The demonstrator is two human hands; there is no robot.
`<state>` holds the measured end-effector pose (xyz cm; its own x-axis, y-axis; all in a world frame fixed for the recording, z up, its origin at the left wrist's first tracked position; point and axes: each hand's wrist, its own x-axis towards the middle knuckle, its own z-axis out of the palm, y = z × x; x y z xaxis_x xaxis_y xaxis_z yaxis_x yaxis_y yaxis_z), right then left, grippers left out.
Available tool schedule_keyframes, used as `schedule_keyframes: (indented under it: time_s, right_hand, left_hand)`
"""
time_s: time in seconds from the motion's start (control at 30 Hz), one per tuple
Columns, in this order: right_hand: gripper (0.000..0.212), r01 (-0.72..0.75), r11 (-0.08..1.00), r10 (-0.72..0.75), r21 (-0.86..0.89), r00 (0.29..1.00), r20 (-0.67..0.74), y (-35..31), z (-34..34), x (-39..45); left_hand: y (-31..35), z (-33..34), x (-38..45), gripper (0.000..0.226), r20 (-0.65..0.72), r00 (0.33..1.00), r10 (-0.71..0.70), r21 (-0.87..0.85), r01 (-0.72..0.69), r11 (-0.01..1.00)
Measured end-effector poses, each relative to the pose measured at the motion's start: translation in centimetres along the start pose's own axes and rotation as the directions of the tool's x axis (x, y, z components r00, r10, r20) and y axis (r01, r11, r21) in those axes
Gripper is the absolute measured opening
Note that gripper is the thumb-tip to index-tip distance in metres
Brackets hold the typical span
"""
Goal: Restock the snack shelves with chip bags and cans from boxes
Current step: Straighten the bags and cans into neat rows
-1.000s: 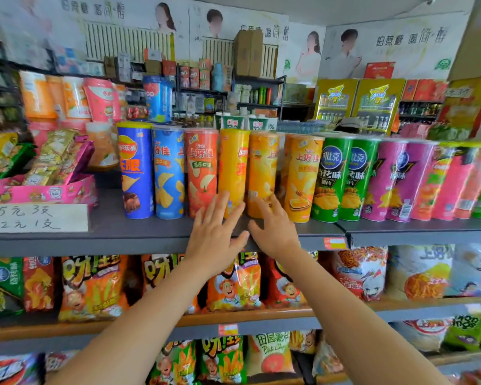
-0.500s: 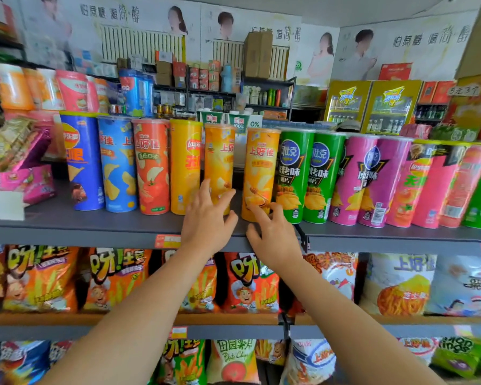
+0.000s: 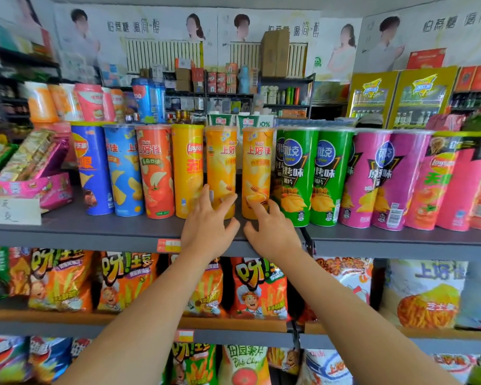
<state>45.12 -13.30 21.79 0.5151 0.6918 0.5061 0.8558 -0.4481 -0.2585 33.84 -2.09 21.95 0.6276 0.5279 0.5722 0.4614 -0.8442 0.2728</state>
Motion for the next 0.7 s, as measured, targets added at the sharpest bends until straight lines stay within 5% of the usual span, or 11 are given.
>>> schedule_keyframes:
  time_s: [0.13,0.23,0.33,0.47,0.7]
  right_hand:
    - [0.053,0.012,0.998,-0.012,0.057,1.0,-0.006,-0.1,-0.4,-0.2]
    - [0.042,0.086,0.996,-0.073,0.034,0.957,-0.28,0.5,-1.2,-1.5]
    - [0.041,-0.046,0.998,0.017,-0.051,0.89,-0.456,2.0,-2.5,-2.7]
    - [0.042,-0.081,0.997,0.08,0.011,0.938,-0.336,3.5,-2.7,-2.5]
    - [0.051,-0.078,0.994,0.093,0.079,0.975,-0.202,3.9,-2.1,-1.1]
  left_hand:
    - [-0.1,0.1,0.1,0.054,-0.036,0.999,0.024,-0.006,-0.024,1.0]
    - [-0.4,0.2,0.1,0.054,-0.076,0.996,0.044,0.008,-0.043,0.999]
    - [-0.2,0.5,0.2,0.053,-0.138,0.971,0.193,0.073,-0.184,0.98]
    - [3.5,1.3,1.3,0.052,-0.106,0.961,0.254,0.042,-0.251,0.967]
    - [4.7,2.3,1.9,0.056,-0.06,0.988,0.144,0.049,-0.141,0.989]
